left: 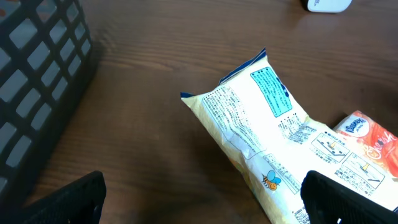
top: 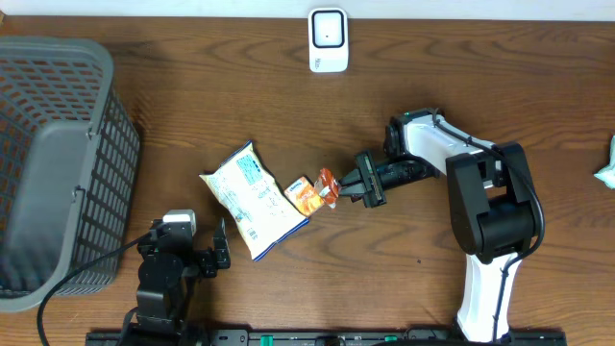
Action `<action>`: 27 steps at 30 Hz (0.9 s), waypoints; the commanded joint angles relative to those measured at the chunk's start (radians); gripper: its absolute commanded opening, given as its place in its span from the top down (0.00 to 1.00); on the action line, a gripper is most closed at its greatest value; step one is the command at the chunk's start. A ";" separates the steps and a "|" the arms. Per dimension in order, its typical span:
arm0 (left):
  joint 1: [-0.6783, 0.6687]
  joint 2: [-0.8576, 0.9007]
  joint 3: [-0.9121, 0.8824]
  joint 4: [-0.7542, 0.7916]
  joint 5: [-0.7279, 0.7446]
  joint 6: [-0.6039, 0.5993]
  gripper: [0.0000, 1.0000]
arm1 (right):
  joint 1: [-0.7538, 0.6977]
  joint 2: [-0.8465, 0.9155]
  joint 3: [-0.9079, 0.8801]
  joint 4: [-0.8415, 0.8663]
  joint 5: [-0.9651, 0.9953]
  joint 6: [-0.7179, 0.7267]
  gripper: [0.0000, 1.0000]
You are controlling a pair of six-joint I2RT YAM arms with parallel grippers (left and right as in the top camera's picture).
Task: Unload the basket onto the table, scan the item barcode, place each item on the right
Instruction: 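Lift the Top bar and turn it over near the snack bag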
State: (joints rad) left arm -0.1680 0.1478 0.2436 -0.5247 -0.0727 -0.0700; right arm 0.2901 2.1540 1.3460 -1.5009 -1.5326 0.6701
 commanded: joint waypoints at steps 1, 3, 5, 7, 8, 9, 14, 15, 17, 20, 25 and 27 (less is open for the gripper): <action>0.002 -0.006 0.014 0.002 0.010 0.017 0.01 | -0.016 -0.003 0.006 -0.028 -0.029 0.005 0.99; 0.002 -0.006 0.014 0.002 0.010 0.017 0.01 | -0.030 -0.003 0.006 -0.046 -0.029 -0.043 0.99; 0.002 -0.006 0.014 0.002 0.010 0.017 0.01 | -0.046 -0.003 0.006 -0.068 -0.029 -0.083 0.99; 0.002 -0.006 0.014 0.002 0.010 0.017 0.01 | -0.064 -0.003 0.006 -0.093 -0.006 -0.092 0.99; 0.002 -0.006 0.014 0.002 0.010 0.017 0.01 | -0.075 -0.003 0.006 -0.102 0.006 -0.086 0.99; 0.002 -0.006 0.014 0.002 0.010 0.017 0.01 | -0.089 -0.003 0.006 -0.105 0.018 -0.080 0.98; 0.002 -0.006 0.014 0.002 0.010 0.017 0.01 | -0.157 -0.003 0.006 -0.105 0.087 -0.094 0.99; 0.002 -0.006 0.014 0.002 0.010 0.017 0.01 | -0.169 -0.003 0.006 -0.106 0.098 -0.114 0.99; 0.002 -0.006 0.014 0.002 0.010 0.017 0.01 | -0.188 -0.003 0.006 -0.124 0.115 -0.189 0.99; 0.002 -0.006 0.014 0.002 0.010 0.017 0.01 | -0.198 -0.003 0.005 -0.202 0.138 -0.309 0.99; 0.002 -0.006 0.014 0.002 0.010 0.017 0.01 | -0.198 -0.004 0.004 -0.201 0.185 -0.335 0.99; 0.002 -0.006 0.014 0.002 0.010 0.017 0.01 | -0.199 -0.004 0.004 -0.201 0.188 -0.335 0.99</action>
State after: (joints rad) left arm -0.1680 0.1478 0.2436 -0.5243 -0.0723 -0.0700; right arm 0.0910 2.1540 1.3460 -1.6997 -1.3659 0.3813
